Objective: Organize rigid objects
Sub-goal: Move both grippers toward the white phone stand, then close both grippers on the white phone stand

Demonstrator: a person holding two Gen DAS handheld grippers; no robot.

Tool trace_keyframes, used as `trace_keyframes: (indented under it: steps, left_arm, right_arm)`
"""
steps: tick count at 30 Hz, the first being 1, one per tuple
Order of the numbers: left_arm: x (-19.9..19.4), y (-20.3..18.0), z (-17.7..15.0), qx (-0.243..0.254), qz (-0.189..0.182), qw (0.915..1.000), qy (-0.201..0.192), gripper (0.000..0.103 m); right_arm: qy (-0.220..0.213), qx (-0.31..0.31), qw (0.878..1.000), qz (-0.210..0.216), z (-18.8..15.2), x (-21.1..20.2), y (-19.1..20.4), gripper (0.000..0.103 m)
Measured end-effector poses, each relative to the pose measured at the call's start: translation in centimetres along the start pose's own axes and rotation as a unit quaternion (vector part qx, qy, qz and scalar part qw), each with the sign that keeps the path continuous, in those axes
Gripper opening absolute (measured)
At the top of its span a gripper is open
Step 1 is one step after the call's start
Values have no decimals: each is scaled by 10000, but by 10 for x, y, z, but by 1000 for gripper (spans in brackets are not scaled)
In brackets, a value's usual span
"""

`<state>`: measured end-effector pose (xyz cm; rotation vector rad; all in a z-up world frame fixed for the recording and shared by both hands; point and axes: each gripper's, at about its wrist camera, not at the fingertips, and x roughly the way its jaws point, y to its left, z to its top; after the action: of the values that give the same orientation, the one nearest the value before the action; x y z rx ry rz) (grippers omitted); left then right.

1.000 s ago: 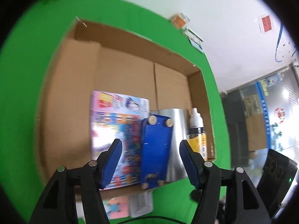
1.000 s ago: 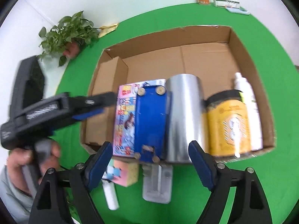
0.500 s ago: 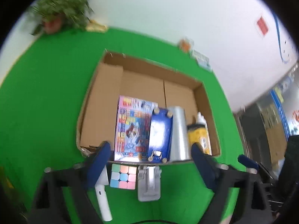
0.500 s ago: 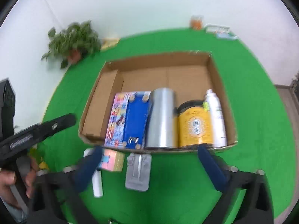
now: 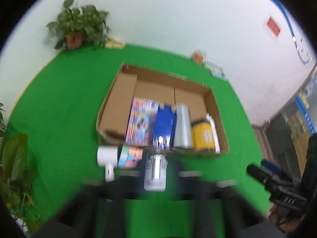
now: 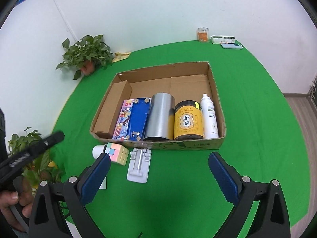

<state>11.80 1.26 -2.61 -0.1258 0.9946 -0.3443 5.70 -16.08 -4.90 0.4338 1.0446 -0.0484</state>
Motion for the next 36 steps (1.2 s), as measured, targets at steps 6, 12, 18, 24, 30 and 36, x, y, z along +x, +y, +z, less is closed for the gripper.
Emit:
trace_keyframes:
  steps: [6, 12, 18, 24, 30, 36]
  left_arm:
    - [-15, 3, -6, -135, 154, 9996, -212, 62]
    - [1, 36, -1, -324, 20, 9992, -238, 99]
    - [43, 78, 7, -372, -51, 9992, 158, 99]
    - [90, 111, -2, -514, -159, 9950, 841, 98]
    - [116, 125, -13, -518, -109, 9913, 1208, 98]
    - [130, 126, -24, -514, -106, 9876, 1482, 98]
  right_arm:
    - [-26, -298, 9995, 134, -5, -6, 11, 64]
    - [51, -270, 9994, 220, -3, 13, 25, 102]
    - [631, -284, 9975, 115, 2, 71, 39, 102]
    - [1511, -200, 9881, 223, -25, 148, 55, 102]
    - [2008, -121, 9796, 16, -62, 221, 62, 102]
    - [1811, -594, 9813, -282, -89, 259, 71, 102]
